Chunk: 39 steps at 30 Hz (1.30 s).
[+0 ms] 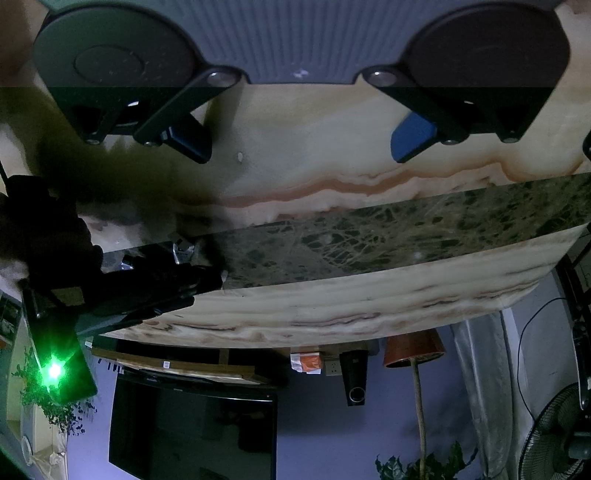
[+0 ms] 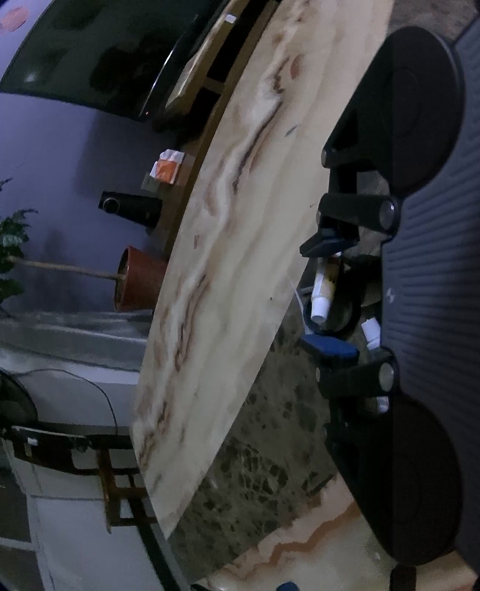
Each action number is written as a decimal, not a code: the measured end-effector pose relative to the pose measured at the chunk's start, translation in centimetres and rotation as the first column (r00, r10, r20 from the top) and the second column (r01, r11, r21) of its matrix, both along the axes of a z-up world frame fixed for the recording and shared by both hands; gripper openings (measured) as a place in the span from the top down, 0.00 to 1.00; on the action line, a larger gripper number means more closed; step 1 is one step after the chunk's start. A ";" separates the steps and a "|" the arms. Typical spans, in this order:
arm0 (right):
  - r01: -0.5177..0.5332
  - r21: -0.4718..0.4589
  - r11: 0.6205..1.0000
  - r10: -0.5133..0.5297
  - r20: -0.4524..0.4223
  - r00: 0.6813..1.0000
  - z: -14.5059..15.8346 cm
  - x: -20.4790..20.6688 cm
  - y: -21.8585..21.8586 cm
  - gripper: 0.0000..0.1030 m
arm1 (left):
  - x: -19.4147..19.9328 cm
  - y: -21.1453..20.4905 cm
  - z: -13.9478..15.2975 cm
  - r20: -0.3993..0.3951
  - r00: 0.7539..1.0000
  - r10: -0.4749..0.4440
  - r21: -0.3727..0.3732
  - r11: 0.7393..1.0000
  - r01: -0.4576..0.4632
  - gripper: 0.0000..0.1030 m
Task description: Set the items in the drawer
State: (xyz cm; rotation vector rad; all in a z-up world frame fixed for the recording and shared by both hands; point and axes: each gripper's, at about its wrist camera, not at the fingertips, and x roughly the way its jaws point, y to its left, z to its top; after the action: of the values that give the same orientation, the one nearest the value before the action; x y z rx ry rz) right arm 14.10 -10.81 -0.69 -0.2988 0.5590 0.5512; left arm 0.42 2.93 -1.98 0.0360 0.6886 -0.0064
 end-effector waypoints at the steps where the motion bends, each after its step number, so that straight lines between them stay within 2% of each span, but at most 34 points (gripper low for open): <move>1: 0.006 0.013 1.000 -0.006 -0.007 1.000 0.0 -0.1 -0.2 0.54 | 0.0 0.0 0.0 0.000 1.000 0.000 0.000 1.000 0.000 0.00; 4: 0.001 0.022 1.000 -0.001 -0.027 1.000 0.3 -0.6 -0.6 0.54 | 0.0 0.0 0.0 0.000 1.000 0.000 0.000 1.000 0.000 0.00; 6: -0.025 -0.008 1.000 0.025 -0.027 0.999 0.6 -1.4 -0.8 0.54 | 0.0 0.0 0.0 0.000 1.000 0.000 0.000 1.000 0.000 0.00; 9: -0.055 -0.078 0.995 0.057 0.022 0.998 0.9 -3.0 -1.3 0.55 | 0.0 0.0 0.0 0.000 1.000 0.000 0.000 1.000 0.000 0.00; 17: -0.042 -0.059 0.997 0.044 0.041 0.998 2.4 -5.0 -4.3 0.55 | 0.0 0.0 0.0 0.000 1.000 0.000 0.000 1.000 0.000 0.00; 22: -0.015 -0.002 1.000 0.016 0.012 1.000 2.7 -4.8 -5.0 0.54 | 0.0 0.0 0.0 0.000 1.000 0.000 0.000 1.000 0.000 0.00; 26: 0.030 -0.017 0.999 -0.030 0.015 0.999 2.0 -3.9 -5.4 0.53 | 0.0 0.0 0.0 0.000 1.000 0.000 0.000 1.000 0.000 0.00; 30: 0.041 0.056 0.998 -0.039 -0.040 0.998 1.6 -2.6 -6.4 0.51 | 0.0 0.0 0.0 0.000 1.000 0.000 0.000 1.000 0.000 0.00; 36: -0.016 0.114 0.993 0.025 -0.080 0.996 1.1 -2.1 -6.6 0.47 | 0.0 0.0 0.0 0.000 1.000 0.000 0.000 1.000 0.000 0.00; 39: -0.010 0.172 0.985 0.025 -0.086 0.996 1.2 -2.2 -6.9 0.46 | 0.0 0.0 0.0 0.000 1.000 0.000 0.000 1.000 0.000 0.00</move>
State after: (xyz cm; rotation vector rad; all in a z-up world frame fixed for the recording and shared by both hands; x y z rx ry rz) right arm 11.85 -17.67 0.50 -0.1160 0.5903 0.6278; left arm 0.43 2.94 -2.00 0.0364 0.6885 -0.0064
